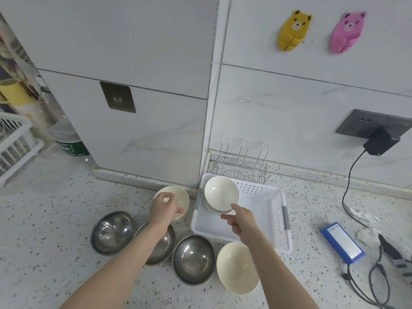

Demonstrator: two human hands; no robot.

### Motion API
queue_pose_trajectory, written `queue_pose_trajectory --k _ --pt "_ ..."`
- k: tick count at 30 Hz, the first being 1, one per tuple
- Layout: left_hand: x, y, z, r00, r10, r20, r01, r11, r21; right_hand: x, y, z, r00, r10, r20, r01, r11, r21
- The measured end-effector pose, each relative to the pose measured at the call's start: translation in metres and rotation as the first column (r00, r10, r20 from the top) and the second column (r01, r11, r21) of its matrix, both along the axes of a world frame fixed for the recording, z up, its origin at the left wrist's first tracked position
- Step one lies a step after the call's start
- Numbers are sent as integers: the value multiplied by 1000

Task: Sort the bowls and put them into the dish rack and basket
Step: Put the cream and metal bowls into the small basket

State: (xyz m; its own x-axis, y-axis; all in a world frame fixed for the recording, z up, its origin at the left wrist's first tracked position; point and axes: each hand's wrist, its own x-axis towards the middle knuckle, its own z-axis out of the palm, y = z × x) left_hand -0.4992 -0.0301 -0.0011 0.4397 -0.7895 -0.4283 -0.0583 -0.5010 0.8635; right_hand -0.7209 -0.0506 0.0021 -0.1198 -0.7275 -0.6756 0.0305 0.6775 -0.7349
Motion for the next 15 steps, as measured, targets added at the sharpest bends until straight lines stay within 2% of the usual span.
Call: queue_pose_trajectory --k 4,7,9,11,13,15 --pt "30 8 -4 995 101 -12 -101 995 12 2 16 6 999 -7 -53 4 998 -58" --pt "47 11 -9 995 96 -9 -96 995 30 1 33 14 996 -54 -70 43 988 -151" --pt "57 12 -12 998 33 56 -34 999 29 0 45 18 993 -81 -81 64 980 -189" --pt "65 12 -14 979 -66 194 53 996 71 -1 57 22 987 -90 -134 60 975 -212" --pt "72 11 -16 930 -193 313 158 979 132 -4 72 23 961 -111 -252 49 970 -240" --pt "77 10 -17 895 -281 347 230 956 180 -9 88 22 913 -172 -369 67 958 -279"
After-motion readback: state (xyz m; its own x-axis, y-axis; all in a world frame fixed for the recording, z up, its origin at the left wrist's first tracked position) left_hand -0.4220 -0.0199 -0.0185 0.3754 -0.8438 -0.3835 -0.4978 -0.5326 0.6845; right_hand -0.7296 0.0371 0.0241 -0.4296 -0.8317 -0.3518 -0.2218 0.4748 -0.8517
